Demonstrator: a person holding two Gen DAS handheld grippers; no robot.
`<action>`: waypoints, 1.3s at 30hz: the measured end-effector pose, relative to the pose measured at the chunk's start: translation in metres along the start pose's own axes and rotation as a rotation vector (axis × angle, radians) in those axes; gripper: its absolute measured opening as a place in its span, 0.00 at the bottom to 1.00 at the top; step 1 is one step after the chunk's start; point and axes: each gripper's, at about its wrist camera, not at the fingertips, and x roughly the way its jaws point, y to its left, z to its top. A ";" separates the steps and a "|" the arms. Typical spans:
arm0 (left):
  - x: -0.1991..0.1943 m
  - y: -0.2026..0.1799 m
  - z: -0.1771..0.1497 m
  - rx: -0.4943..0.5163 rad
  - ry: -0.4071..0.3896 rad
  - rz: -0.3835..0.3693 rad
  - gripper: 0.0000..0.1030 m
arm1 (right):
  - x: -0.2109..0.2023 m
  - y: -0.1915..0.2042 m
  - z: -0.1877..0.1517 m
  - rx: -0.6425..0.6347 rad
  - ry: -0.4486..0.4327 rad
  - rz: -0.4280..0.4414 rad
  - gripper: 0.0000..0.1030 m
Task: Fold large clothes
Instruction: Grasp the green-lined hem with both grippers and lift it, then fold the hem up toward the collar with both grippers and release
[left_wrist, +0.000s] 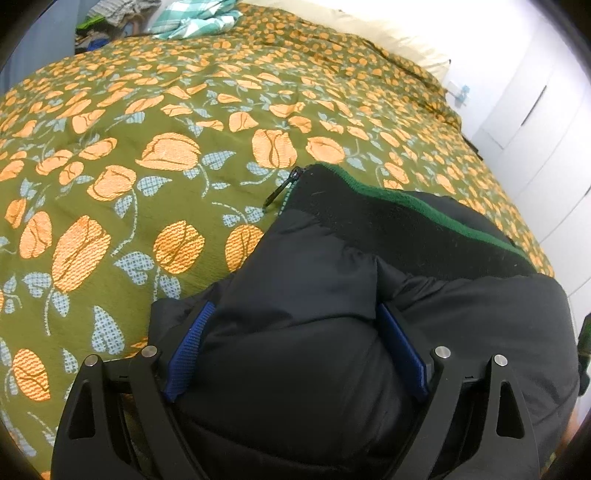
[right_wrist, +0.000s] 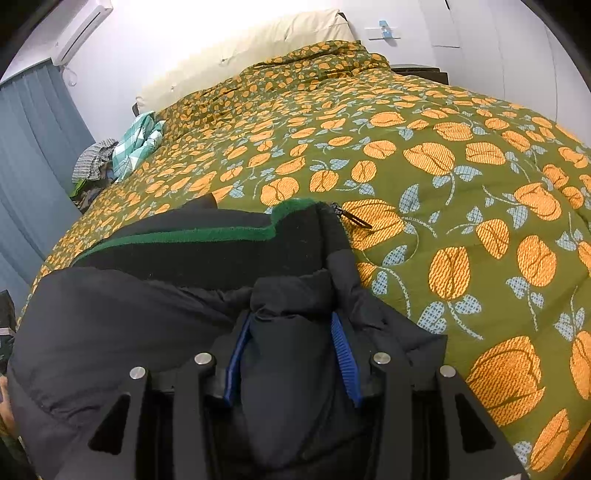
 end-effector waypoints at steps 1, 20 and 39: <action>0.000 -0.001 0.003 0.002 0.013 0.004 0.87 | -0.002 0.000 0.001 0.003 0.003 0.003 0.42; -0.104 0.029 -0.046 -0.028 0.044 0.053 0.87 | -0.111 0.016 -0.053 0.039 0.101 0.080 0.52; 0.008 -0.190 0.016 0.252 0.213 -0.049 0.93 | -0.186 0.071 -0.102 -0.098 -0.024 0.174 0.53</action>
